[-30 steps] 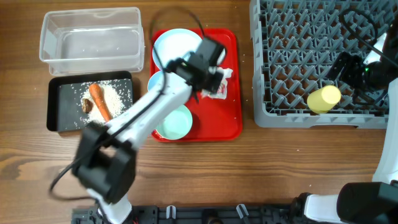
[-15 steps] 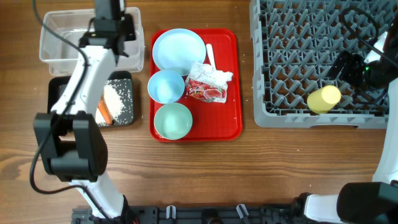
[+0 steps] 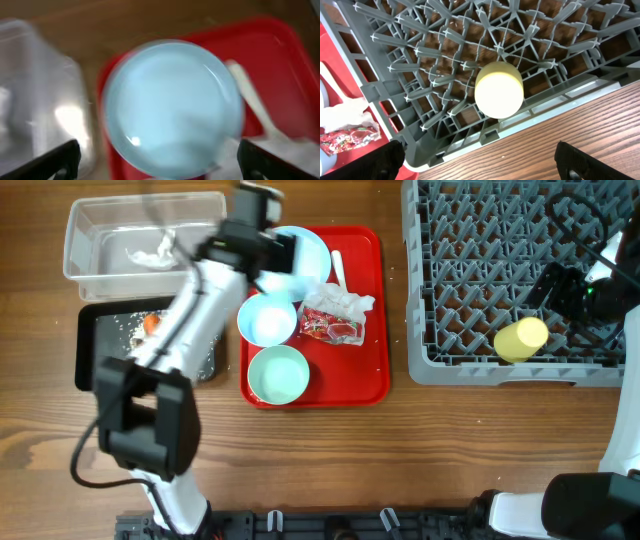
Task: Sort waste into correct bins and load items into the dishwasher rack
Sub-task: 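Grasp remaining tissue on red tray with left gripper, drop into clear bin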
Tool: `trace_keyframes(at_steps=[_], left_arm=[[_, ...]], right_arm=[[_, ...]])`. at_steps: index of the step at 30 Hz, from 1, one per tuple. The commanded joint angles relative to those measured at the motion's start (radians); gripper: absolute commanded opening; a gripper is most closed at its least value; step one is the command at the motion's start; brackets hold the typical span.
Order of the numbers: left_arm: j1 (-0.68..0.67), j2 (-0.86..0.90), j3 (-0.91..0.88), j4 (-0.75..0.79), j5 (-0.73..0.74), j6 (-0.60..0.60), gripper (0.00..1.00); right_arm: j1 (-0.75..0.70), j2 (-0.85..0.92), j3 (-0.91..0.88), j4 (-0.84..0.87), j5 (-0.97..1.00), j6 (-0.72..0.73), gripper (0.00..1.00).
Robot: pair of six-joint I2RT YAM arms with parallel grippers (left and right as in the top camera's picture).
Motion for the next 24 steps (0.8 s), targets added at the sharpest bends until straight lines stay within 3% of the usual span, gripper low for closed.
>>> trace_keyframes(at_steps=[1, 8, 20, 22, 24], left_arm=[[-0.138, -0.001, -0.005, -0.103, 0.010, 0.028, 1.00], [-0.276, 0.119, -0.005, -0.176, 0.032, 0.034, 1.00], [-0.282, 0.309, -0.005, -0.131, 0.036, 0.033, 0.99], [-0.282, 0.312, -0.005, -0.129, 0.036, 0.034, 0.81], [-0.282, 0.312, -0.005, -0.129, 0.036, 0.034, 0.39]], right_arm=[[0.004, -0.004, 0.014, -0.002, -0.016, -0.015, 1.00], [0.004, -0.004, 0.014, -0.002, -0.016, -0.023, 1.00], [0.004, -0.004, 0.014, -0.016, -0.017, -0.026, 1.00], [0.004, -0.004, 0.014, -0.016, -0.017, -0.026, 1.00], [0.004, -0.004, 0.014, -0.016, -0.017, -0.026, 1.00]])
